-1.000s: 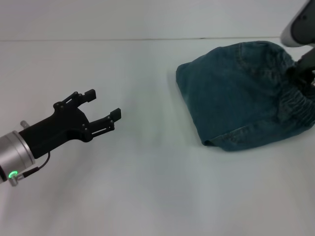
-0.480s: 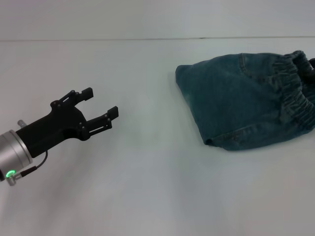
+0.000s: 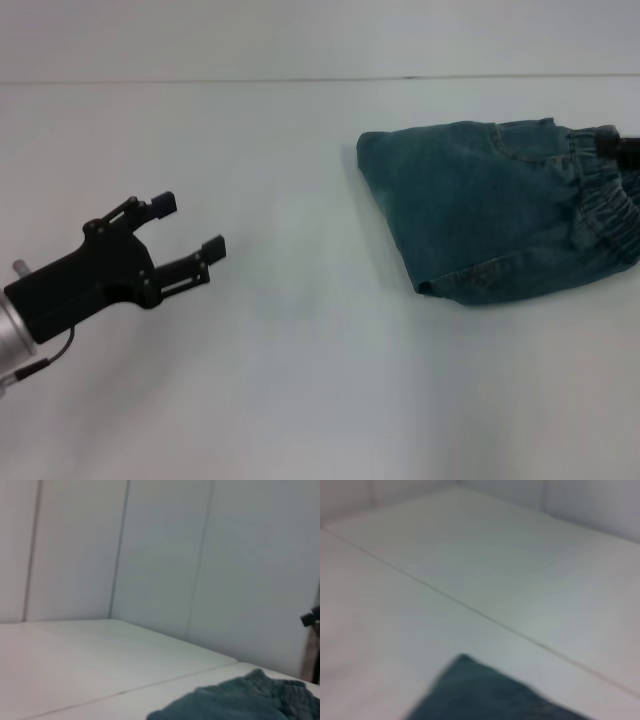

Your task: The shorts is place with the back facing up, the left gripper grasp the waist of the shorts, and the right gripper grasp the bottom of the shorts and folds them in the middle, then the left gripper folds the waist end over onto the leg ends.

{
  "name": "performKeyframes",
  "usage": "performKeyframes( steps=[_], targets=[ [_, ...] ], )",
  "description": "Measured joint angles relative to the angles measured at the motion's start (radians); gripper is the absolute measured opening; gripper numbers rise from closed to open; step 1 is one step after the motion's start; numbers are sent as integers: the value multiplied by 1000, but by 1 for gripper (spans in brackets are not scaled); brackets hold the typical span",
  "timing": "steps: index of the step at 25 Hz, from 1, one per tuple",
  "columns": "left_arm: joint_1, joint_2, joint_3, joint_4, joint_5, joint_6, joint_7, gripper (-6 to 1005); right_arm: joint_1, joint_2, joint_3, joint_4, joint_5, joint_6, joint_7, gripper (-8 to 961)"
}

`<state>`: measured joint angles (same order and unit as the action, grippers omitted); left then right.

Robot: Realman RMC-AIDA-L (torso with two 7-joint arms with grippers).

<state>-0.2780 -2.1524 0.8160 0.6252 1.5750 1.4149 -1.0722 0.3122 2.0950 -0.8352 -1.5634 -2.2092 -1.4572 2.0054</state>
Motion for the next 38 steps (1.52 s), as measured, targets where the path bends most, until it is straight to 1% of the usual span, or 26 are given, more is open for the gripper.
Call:
performKeyframes(
  steps=[2, 4, 5, 7, 9, 12, 15, 18, 20, 23, 28, 34, 38],
  targets=[
    [1, 7, -33, 1, 53, 42, 2, 918, -61, 4, -13, 62, 135, -4, -93, 756],
    [1, 15, -65, 1, 107, 86, 2, 918, -125, 4, -29, 181, 309, -16, -235, 813],
    [1, 19, -78, 1, 134, 107, 2, 918, -142, 5, -34, 235, 369, -31, -297, 841],
    [0, 29, -104, 1, 181, 143, -4, 918, -180, 4, -37, 405, 505, -70, -495, 898],
    [-2, 36, -124, 0, 208, 166, -15, 918, -190, 1, -28, 557, 564, -105, -664, 898],
    [-1, 40, -151, 3, 231, 178, -36, 919, -185, -3, -13, 740, 582, -128, -879, 899],
    [4, 40, -160, 4, 239, 180, -38, 919, -159, -3, -12, 919, 575, -99, -1091, 901],
    [7, 40, -161, 2, 265, 174, -37, 919, -111, -4, -18, 1058, 547, -49, -1221, 904],
    [4, 40, -162, 0, 285, 167, -36, 919, -71, -6, -19, 1123, 519, -23, -1254, 906],
    [4, 40, -168, -2, 292, 147, -31, 919, -26, -6, -24, 1167, 494, -5, -1290, 908],
    [7, 43, -173, 3, 318, 158, -28, 920, 15, -7, -31, 1174, 482, -14, -1292, 909],
    [6, 54, -184, 21, 381, 239, -28, 919, 30, -8, -44, 1171, 482, -32, -1291, 910],
    [10, 58, -196, 33, 420, 252, -27, 920, 30, -8, -44, 1171, 482, -50, -1291, 910]
  ],
)
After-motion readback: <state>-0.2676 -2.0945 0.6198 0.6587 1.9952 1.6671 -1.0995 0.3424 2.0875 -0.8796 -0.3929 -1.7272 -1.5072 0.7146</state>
